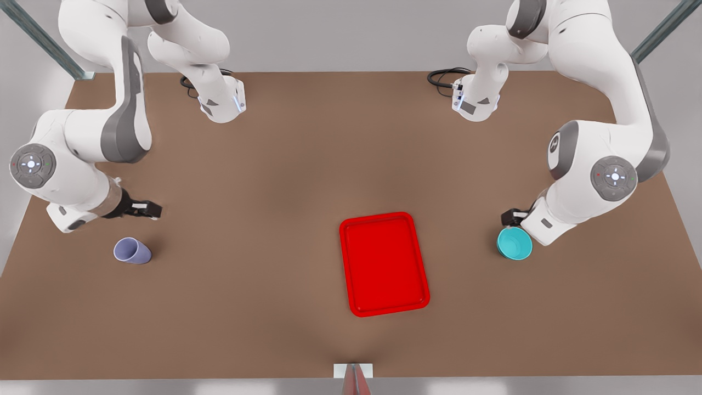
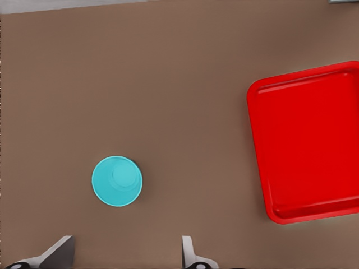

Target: Place the bowl on the tray with the left arm and the cup on the tray with the right arm

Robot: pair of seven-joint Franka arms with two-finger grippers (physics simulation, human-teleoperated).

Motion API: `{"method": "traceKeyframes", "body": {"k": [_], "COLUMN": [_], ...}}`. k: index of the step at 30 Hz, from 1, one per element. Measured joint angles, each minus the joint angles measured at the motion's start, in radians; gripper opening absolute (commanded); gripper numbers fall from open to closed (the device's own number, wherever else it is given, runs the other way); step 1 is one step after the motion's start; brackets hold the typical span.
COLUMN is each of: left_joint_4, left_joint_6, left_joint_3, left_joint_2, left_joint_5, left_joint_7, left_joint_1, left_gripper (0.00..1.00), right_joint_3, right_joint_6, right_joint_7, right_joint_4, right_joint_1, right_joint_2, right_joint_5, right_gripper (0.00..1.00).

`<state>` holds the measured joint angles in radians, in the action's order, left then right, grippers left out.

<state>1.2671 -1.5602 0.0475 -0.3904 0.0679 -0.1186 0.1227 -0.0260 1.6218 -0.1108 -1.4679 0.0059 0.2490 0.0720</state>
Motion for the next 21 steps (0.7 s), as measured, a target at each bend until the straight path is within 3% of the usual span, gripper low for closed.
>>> {"method": "traceKeyframes", "body": {"k": [3,7,11,21], "left_joint_4": [0.001,0.033,0.268,0.272], "left_joint_6": [-0.009,-0.141,-0.391,-0.411], "left_joint_3": [-0.040,-0.097,-0.168,-0.169], "left_joint_2": [-0.047,-0.176,-0.207,-0.350], "left_joint_5": [0.002,-0.104,-0.234,-0.356], "left_joint_7": [0.038,0.308,0.628,0.712], "left_joint_1": [-0.007,-0.137,-0.183,-0.201], "left_gripper": [1.00,1.00,1.00,1.00], "right_joint_3": [0.002,0.009,0.009,0.016], "right_joint_6": [0.055,0.057,0.054,0.057], "right_joint_7": [0.010,0.072,0.057,0.051], "right_joint_4": [-0.002,-0.033,-0.024,-0.045], "right_joint_1": [0.004,-0.016,-0.006,0.001], "right_joint_2": [0.009,0.026,0.052,0.044], "right_joint_5": [0.008,0.012,0.000,0.004], "right_gripper": [1.00,1.00,1.00,1.00]}}
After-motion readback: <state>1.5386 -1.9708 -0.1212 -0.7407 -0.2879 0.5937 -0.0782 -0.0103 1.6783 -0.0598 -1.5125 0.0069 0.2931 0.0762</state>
